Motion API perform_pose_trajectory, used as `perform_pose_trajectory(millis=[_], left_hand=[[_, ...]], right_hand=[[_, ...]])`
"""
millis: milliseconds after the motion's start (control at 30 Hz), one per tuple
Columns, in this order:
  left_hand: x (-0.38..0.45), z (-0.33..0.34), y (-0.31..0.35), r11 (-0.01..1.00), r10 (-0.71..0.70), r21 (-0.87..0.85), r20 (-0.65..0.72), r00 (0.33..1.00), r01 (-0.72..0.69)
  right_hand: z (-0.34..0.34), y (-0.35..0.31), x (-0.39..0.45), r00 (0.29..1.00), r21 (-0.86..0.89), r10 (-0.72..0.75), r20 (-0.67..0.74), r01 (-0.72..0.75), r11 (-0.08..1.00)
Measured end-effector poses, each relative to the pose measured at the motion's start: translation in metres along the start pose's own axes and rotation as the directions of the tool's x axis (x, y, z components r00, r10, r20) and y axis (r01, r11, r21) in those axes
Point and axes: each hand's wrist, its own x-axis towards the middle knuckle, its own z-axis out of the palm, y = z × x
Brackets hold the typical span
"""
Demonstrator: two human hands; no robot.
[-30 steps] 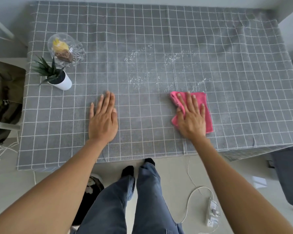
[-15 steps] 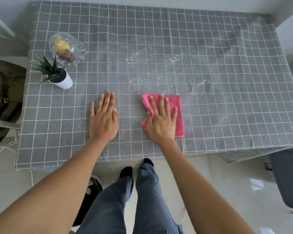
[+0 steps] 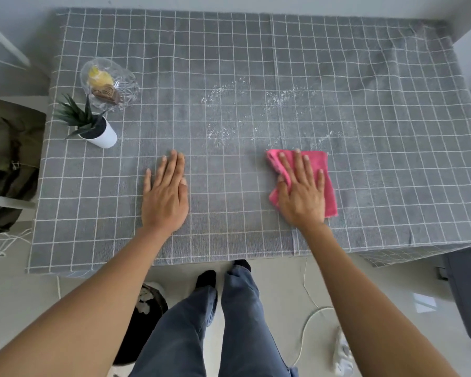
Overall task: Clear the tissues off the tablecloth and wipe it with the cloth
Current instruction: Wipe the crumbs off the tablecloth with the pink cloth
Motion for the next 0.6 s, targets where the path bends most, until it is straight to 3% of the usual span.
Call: perform_pose_trajectory(millis=[200, 300, 400, 500, 600], left_hand=[[0.001, -0.001, -0.001, 0.998, 0.011, -0.059, 0.008, 1.000, -0.011], [0.012, -0.003, -0.006, 0.996, -0.002, -0.084, -0.015, 1.000, 0.001], [0.042, -0.009, -0.015, 0.992, -0.049, -0.121, -0.050, 0.998, 0.042], [0.081, -0.016, -0.024, 0.991, -0.058, -0.120, -0.062, 0.996, 0.050], [0.107, -0.019, -0.031, 0.993, -0.052, -0.106, -0.068, 0.996, 0.045]], right_hand=[[-0.002, -0.013, 0.008, 0.920, 0.187, 0.387, -0.054, -0.372, 0.909], [0.002, -0.048, 0.020, 0.862, 0.286, 0.503, -0.062, -0.468, 0.836], [0.007, -0.082, 0.030, 0.912, 0.253, 0.407, -0.060, -0.380, 0.890], [0.014, -0.114, 0.039, 0.986, 0.169, 0.163, -0.026, -0.156, 0.973], [0.021, -0.144, 0.045, 0.996, 0.103, -0.087, 0.012, 0.085, 0.991]])
